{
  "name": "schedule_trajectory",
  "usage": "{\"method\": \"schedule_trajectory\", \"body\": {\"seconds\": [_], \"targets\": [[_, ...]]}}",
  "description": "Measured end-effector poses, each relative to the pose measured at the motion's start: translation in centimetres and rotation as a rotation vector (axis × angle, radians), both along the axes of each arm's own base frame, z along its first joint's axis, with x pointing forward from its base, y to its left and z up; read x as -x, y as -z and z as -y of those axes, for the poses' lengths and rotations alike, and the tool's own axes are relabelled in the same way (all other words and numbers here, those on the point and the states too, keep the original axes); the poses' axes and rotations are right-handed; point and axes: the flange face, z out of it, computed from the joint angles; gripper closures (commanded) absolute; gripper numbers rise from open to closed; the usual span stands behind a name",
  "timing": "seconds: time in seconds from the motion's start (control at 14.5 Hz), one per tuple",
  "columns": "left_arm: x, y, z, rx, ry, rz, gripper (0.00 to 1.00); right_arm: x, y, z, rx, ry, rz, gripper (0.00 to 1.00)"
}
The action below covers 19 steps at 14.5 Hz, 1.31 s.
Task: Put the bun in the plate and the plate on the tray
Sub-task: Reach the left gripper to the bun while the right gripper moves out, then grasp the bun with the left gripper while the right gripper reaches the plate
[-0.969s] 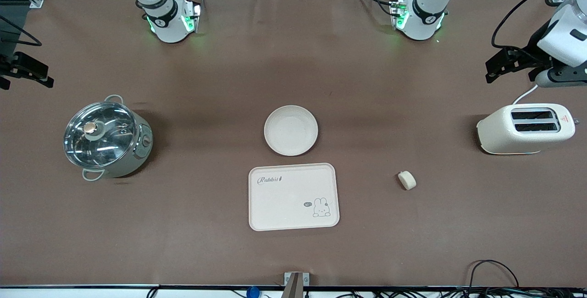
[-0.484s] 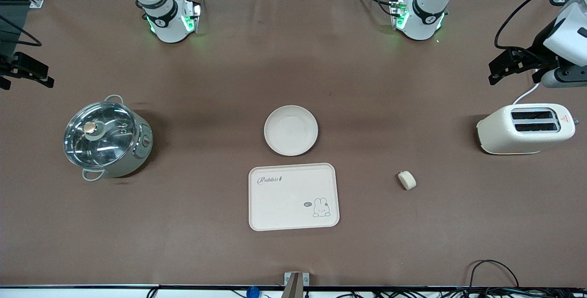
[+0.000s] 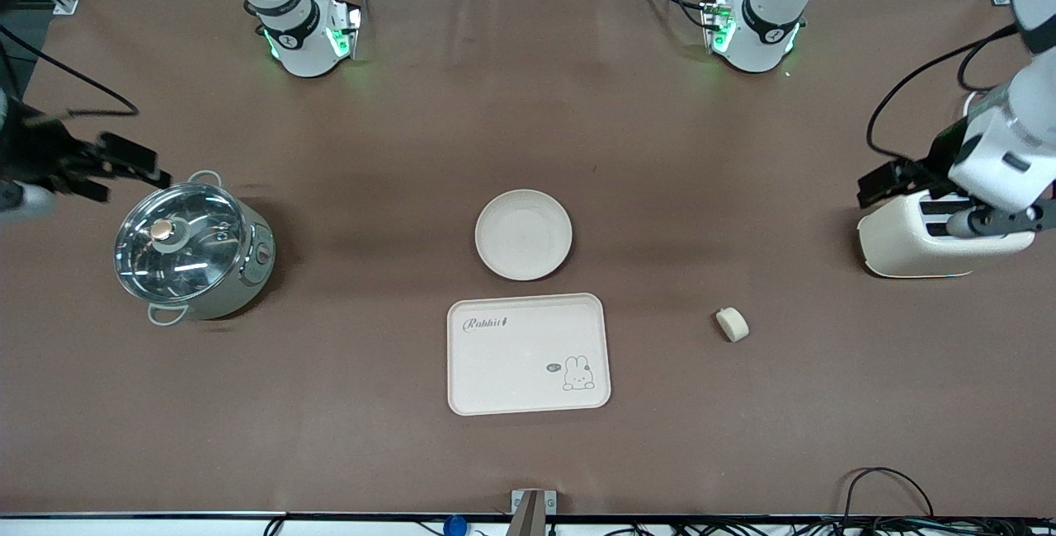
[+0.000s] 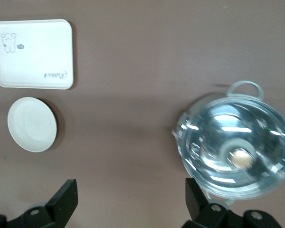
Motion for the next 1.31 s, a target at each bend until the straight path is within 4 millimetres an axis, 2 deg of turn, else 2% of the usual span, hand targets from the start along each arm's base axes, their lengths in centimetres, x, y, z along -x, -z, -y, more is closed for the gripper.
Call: {"method": "schedule_trajectory", "body": {"seconds": [0.14, 0.28, 0.48, 0.55, 0.69, 0.83, 0.9, 1.11, 1.31], "targets": [[-1.4, 3.4, 0.8, 0.005, -0.078, 0.012, 0.00, -2.5, 4.6, -2.4, -0.041, -0.011, -0.019, 0.00], [-2.3, 7.8, 1.5, 0.016, -0.112, 0.052, 0.00, -4.6, 9.3, -4.8, -0.074, 0.002, -0.040, 0.00], [-2.7, 15.6, 1.7, 0.040, -0.211, 0.118, 0.00, -5.7, 14.6, -7.8, -0.138, 0.023, -0.067, 0.00], [-2.9, 18.1, 1.8, 0.047, -0.240, 0.124, 0.00, -5.7, 15.9, -9.2, -0.144, 0.020, -0.069, 0.00], [-3.7, 22.6, 2.3, 0.069, -0.284, 0.142, 0.00, -4.9, 18.5, -13.3, -0.136, 0.018, -0.074, 0.00], [-4.4, 26.4, 3.9, 0.094, -0.332, 0.159, 0.00, -3.3, 21.4, -17.2, -0.122, 0.003, -0.096, 0.00], [-4.5, 28.1, 5.0, 0.106, -0.344, 0.165, 0.00, -2.6, 22.7, -18.4, -0.128, 0.005, -0.110, 0.00], [-5.0, 32.3, 7.3, 0.133, -0.357, 0.177, 0.01, -1.1, 25.5, -19.4, -0.153, 0.027, -0.153, 0.00], [-5.3, 36.3, 7.0, 0.141, -0.370, 0.167, 0.04, 0.1, 27.4, -20.6, -0.149, 0.019, -0.183, 0.00]]}}
